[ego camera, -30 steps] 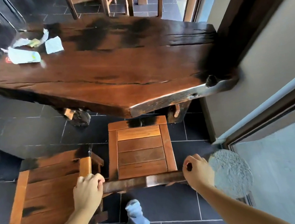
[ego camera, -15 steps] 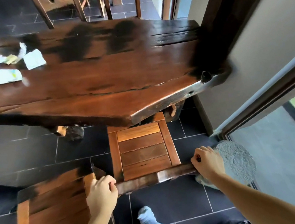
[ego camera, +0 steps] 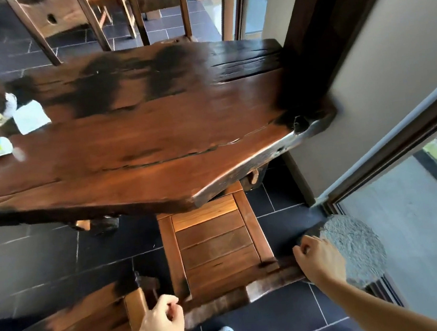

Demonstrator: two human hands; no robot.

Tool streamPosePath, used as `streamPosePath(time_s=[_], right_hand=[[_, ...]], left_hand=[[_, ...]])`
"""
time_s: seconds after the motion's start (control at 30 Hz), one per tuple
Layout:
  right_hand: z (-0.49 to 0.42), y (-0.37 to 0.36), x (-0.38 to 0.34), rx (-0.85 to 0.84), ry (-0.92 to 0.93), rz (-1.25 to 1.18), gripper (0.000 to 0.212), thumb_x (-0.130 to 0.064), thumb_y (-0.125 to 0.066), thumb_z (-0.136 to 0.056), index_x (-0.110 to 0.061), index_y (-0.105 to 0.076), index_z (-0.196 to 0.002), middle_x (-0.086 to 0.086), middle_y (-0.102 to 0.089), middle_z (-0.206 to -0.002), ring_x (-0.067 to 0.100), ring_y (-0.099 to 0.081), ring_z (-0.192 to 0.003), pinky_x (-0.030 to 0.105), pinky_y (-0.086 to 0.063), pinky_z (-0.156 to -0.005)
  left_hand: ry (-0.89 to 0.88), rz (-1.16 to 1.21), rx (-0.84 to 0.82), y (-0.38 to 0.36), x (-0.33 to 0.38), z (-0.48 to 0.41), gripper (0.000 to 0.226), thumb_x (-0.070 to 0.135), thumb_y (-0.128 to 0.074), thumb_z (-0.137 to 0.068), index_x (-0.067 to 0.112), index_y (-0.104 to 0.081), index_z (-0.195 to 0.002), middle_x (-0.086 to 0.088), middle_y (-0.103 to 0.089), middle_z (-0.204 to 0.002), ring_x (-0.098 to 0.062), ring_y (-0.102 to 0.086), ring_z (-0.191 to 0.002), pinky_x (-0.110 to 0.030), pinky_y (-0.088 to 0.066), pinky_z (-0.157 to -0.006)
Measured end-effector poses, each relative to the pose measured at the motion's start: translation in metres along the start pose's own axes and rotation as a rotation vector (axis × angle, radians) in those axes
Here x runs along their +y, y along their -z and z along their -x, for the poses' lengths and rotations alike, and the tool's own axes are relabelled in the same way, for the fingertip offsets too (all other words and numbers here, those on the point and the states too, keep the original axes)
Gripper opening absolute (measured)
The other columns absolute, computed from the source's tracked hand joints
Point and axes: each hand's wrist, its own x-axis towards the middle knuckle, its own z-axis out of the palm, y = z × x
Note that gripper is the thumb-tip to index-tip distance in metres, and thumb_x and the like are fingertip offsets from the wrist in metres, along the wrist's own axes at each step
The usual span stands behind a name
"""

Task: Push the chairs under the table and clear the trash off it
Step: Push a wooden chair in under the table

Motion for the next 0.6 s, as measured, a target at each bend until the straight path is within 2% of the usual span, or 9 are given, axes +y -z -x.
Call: streamPosePath(time_s=[0.1,0.2,0.3,0.37,0.43,0.5,0.6], right_hand=[[-0.013,0.004,-0.009,0.005,-0.003,-0.014,0.022,-0.035,-0.055,-0.081,-0.018,-0.053,-0.066,-0.006,-0.05,-0.068,0.022,-0.048,-0.074,0.031,-0.04,-0.06],[-0.03,0.009,-0.019,-0.004,-0.004,0.02,0.02,-0.035,-0.052,-0.082,-0.019,-0.057,-0.071,0.001,-0.061,-0.076,0.028,-0.056,-0.08,0.03,-0.04,-0.062],[-0.045,0.013,-0.026,-0.079,0.03,0.107,0.022,-0.036,-0.049,-0.084,-0.019,-0.062,-0.08,0.004,-0.066,-0.085,0.029,-0.059,-0.083,0.029,-0.041,-0.064],[-0.049,0.013,-0.029,-0.112,0.051,0.138,0.024,-0.037,-0.049,-0.086,-0.02,-0.065,-0.086,0.004,-0.061,-0.082,0.029,-0.06,-0.088,0.029,-0.04,-0.066],[-0.052,0.014,-0.028,-0.124,0.073,0.153,0.023,-0.036,-0.05,-0.085,-0.019,-0.066,-0.085,0.002,-0.055,-0.077,0.029,-0.057,-0.082,0.028,-0.04,-0.066],[-0.053,0.014,-0.026,-0.141,0.089,0.147,0.021,-0.034,-0.052,-0.083,-0.019,-0.066,-0.082,0.0,-0.056,-0.075,0.025,-0.052,-0.075,0.027,-0.041,-0.064],[-0.051,0.013,-0.027,-0.168,0.093,0.12,0.014,-0.033,-0.056,-0.078,-0.024,-0.067,-0.078,-0.002,-0.061,-0.074,0.023,-0.053,-0.074,0.026,-0.042,-0.064]], left_hand=[[-0.046,0.012,0.017,-0.003,0.003,-0.013,0.012,0.026,-0.063,-0.082,0.038,-0.064,-0.079,0.004,-0.061,-0.066,-0.026,-0.062,-0.066,-0.028,-0.04,-0.054],[-0.099,0.0,0.042,-0.007,0.009,-0.033,0.012,0.023,-0.062,-0.083,0.035,-0.066,-0.081,0.003,-0.063,-0.064,-0.027,-0.061,-0.063,-0.029,-0.043,-0.052],[-0.12,-0.001,0.07,-0.007,0.019,-0.045,0.012,0.02,-0.061,-0.084,0.029,-0.068,-0.083,-0.002,-0.068,-0.068,-0.03,-0.064,-0.067,-0.029,-0.044,-0.054],[-0.131,-0.022,0.077,-0.006,0.023,-0.051,0.012,0.02,-0.059,-0.086,0.028,-0.068,-0.086,-0.002,-0.07,-0.073,-0.028,-0.064,-0.07,-0.028,-0.041,-0.055],[-0.139,-0.063,0.09,-0.005,0.025,-0.054,0.014,0.018,-0.058,-0.087,0.027,-0.068,-0.088,-0.002,-0.07,-0.074,-0.027,-0.064,-0.072,-0.027,-0.038,-0.053],[-0.148,-0.093,0.102,-0.007,0.024,-0.054,0.014,0.016,-0.059,-0.085,0.025,-0.069,-0.087,-0.002,-0.07,-0.076,-0.025,-0.064,-0.073,-0.026,-0.036,-0.05],[-0.175,-0.145,0.116,-0.009,0.018,-0.053,0.009,0.02,-0.062,-0.084,0.024,-0.07,-0.084,-0.002,-0.071,-0.083,-0.025,-0.062,-0.079,-0.028,-0.038,-0.052]])
